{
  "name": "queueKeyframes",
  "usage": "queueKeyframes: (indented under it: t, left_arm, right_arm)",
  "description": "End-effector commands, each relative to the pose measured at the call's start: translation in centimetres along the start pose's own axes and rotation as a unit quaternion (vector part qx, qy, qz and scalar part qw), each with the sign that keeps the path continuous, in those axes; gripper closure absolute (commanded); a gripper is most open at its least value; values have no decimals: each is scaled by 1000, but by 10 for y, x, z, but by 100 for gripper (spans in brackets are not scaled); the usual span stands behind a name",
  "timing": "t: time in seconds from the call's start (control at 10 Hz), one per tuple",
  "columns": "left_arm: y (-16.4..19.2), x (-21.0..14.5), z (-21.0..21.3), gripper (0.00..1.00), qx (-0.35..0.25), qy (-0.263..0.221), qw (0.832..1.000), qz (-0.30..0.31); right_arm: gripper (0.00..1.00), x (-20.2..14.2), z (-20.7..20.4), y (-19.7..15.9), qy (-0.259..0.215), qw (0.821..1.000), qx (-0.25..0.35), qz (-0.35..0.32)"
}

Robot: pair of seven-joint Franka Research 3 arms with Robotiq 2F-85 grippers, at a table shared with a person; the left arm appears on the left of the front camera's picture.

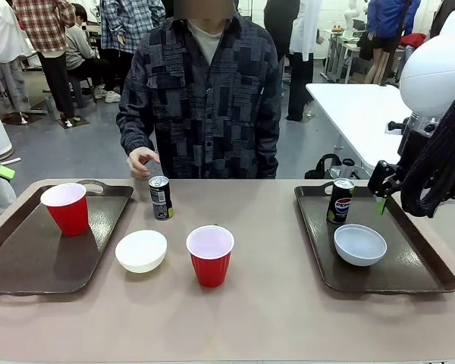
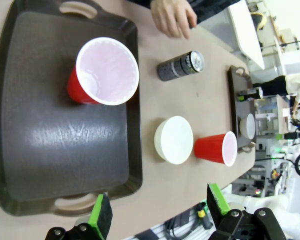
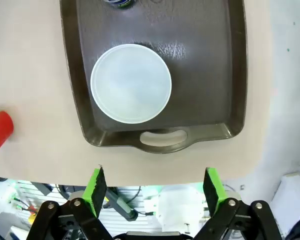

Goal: Prepare tableware on both trays.
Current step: Pick up a Picnic Bowl from the table and place it on a Handle tray.

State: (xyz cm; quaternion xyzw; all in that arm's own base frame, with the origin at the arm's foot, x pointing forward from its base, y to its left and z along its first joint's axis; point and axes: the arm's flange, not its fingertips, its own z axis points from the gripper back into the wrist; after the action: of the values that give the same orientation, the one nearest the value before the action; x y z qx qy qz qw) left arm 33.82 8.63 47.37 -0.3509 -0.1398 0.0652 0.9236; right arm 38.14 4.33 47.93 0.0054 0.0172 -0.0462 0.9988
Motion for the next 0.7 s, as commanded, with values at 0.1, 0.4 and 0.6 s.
queueKeyframes:
  t: [0.1, 0.4, 0.6]
  left_arm:
    - [0, 0, 0, 0, -4, -2, 1000, 7]
    - [0, 0, 0, 0, -4, -2, 1000, 7]
    - [0, 0, 0, 0, 0, 0, 1000, 0]
  right_arm:
    - [0, 0, -3, -2, -4, 1000, 11, 2]
    - [0, 0, -3, -2, -4, 1000, 11, 2]
    - [1, 0, -1, -2, 0, 1000, 1, -2]
